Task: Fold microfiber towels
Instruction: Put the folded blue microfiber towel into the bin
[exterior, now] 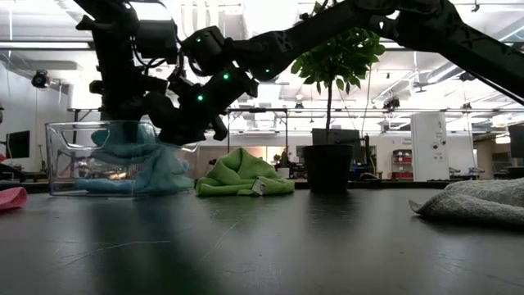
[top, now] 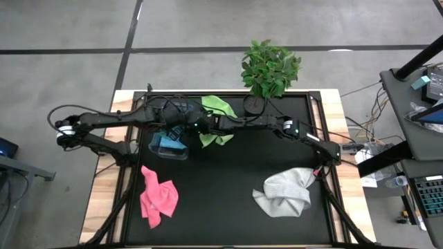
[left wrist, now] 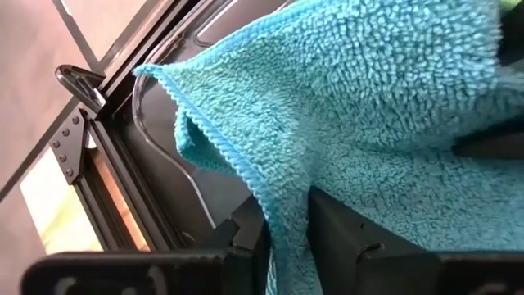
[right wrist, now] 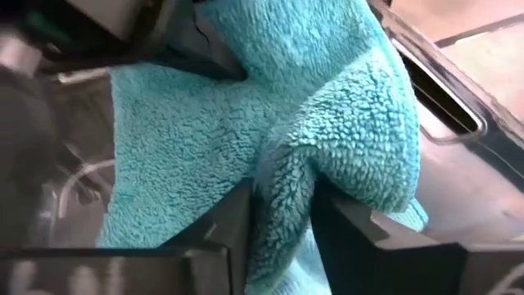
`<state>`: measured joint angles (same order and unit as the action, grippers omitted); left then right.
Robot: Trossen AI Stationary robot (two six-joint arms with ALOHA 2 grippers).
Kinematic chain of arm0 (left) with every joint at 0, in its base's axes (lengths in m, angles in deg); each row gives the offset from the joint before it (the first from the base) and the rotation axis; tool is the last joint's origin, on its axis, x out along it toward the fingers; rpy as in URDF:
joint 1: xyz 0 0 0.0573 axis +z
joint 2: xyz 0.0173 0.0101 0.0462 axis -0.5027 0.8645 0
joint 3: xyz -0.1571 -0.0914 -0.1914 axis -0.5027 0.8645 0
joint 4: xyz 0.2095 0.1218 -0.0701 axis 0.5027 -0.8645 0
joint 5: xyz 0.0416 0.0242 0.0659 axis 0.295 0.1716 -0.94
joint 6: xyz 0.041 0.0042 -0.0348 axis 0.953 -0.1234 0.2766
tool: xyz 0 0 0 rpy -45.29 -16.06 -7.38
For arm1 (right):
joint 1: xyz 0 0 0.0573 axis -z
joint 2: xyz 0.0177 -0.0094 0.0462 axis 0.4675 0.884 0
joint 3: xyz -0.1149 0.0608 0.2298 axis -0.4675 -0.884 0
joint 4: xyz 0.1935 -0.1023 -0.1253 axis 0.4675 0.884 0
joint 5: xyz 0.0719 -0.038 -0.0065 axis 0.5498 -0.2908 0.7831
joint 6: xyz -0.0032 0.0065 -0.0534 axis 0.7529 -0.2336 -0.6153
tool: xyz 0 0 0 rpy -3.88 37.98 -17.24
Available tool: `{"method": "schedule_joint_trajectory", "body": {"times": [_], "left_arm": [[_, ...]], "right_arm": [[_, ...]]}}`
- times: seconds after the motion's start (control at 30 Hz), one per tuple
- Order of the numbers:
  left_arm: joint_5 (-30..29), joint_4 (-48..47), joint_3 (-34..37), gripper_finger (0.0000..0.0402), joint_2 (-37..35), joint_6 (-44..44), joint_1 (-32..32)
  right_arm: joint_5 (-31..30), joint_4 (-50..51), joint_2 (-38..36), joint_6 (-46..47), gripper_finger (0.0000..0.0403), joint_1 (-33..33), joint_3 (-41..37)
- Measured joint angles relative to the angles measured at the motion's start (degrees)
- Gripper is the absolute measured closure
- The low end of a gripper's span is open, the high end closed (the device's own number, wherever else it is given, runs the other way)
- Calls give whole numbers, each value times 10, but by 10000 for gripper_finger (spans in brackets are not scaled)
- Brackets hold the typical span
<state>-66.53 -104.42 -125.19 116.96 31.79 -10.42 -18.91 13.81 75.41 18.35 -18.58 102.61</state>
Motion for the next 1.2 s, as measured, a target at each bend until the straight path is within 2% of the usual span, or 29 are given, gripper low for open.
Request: {"method": "schedule_joint_trajectory", "body": {"times": [0.2,0.43,0.63,0.8,0.97,1.2], "left_arm": [[0,-5,0,318,-1,-14,5],[0,-6,-3,315,-3,-23,5],[0,-1,-5,314,-22,2,5],[7,0,-4,317,-42,35,5],[38,9,-3,334,-51,69,5],[79,51,-3,392,-50,123,5]], "right_arm": [[1,9,-2,-3,256,6,1],[0,24,-15,-26,239,8,1],[0,64,-33,-46,243,9,2],[0,117,-69,-83,261,1,-16],[0,133,-132,-116,291,-16,-86],[0,79,-267,-125,334,-41,-286]]}}
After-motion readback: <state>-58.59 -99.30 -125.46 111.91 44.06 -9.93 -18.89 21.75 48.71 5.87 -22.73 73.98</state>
